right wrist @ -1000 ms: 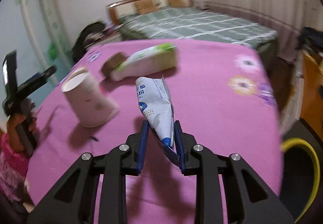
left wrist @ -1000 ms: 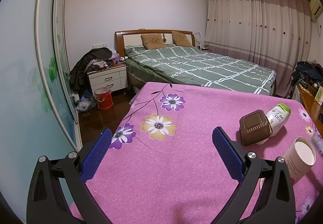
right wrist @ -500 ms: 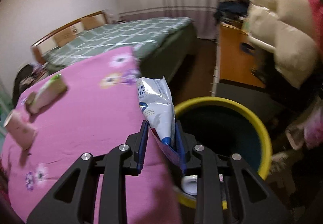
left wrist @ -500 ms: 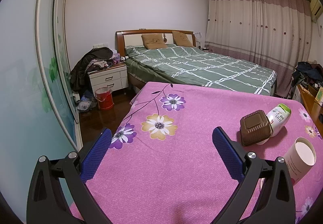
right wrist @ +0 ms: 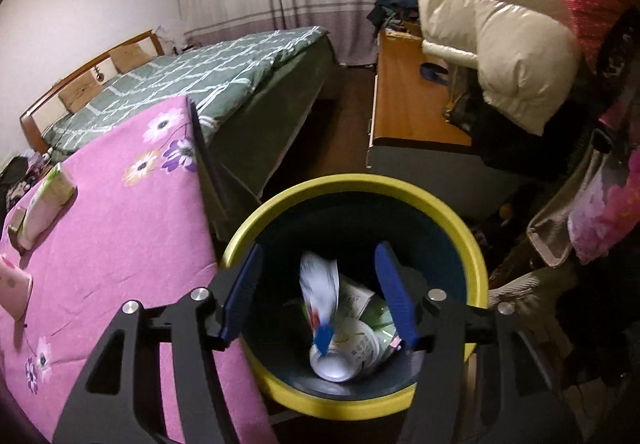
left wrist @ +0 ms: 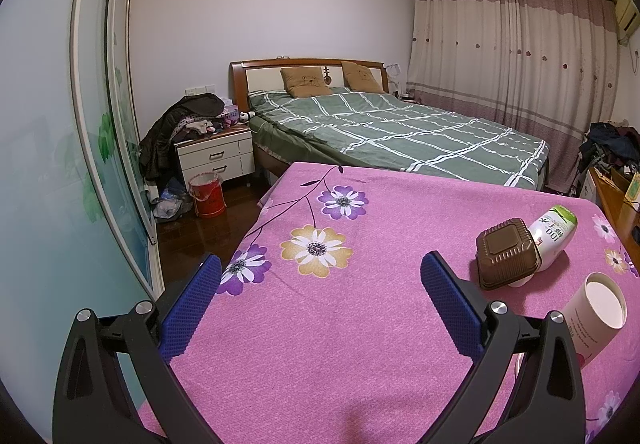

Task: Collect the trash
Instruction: 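Carry the squeeze tube over the bin and open the right tool, then reach the left tool to the white paper cup and grasp it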

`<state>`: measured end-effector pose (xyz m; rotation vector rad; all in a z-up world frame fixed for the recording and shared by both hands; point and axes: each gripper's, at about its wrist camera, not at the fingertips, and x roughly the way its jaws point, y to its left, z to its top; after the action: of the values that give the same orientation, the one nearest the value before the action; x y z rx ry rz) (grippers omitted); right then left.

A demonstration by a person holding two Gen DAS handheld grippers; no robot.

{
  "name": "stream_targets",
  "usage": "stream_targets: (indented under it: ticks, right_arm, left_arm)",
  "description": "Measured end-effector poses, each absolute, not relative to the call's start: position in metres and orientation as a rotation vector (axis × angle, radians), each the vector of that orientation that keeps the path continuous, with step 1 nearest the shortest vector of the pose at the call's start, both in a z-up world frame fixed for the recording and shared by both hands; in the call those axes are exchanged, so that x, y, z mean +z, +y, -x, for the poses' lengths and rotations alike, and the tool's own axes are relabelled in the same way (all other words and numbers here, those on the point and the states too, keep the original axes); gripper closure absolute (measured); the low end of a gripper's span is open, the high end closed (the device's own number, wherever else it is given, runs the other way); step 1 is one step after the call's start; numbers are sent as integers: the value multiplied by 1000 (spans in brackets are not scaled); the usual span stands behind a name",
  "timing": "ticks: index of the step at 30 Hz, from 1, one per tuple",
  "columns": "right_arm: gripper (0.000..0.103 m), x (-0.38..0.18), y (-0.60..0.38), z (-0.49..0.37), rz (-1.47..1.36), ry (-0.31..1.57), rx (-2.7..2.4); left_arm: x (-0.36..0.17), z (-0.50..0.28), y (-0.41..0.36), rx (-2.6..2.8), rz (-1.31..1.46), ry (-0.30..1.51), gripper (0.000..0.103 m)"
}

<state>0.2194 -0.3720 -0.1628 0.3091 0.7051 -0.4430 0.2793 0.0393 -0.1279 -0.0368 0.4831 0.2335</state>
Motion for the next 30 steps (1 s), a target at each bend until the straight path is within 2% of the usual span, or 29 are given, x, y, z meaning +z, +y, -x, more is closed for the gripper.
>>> stream_targets:
  ticks: [6, 9, 13, 25, 30]
  right_arm:
    - [44, -140, -328, -237, -273, 584, -313]
    - [38, -130, -284, -268, -198, 545, -199]
    - [37, -126, -243, -313, -112, 537, -114]
    - [36, -140, -226, -326, -90, 532, -172]
    - [23, -139, -225, -324, -65, 512, -179]
  left_arm:
    - [-128, -279, 39, 234, 38, 483, 5]
    - [-128, -278, 40, 236, 42, 480, 5]
    - [-127, -275, 41, 235, 44, 477, 5]
    - [-126, -270, 36, 199, 42, 485, 5]
    - [-119, -255, 32, 79, 108, 492, 5]
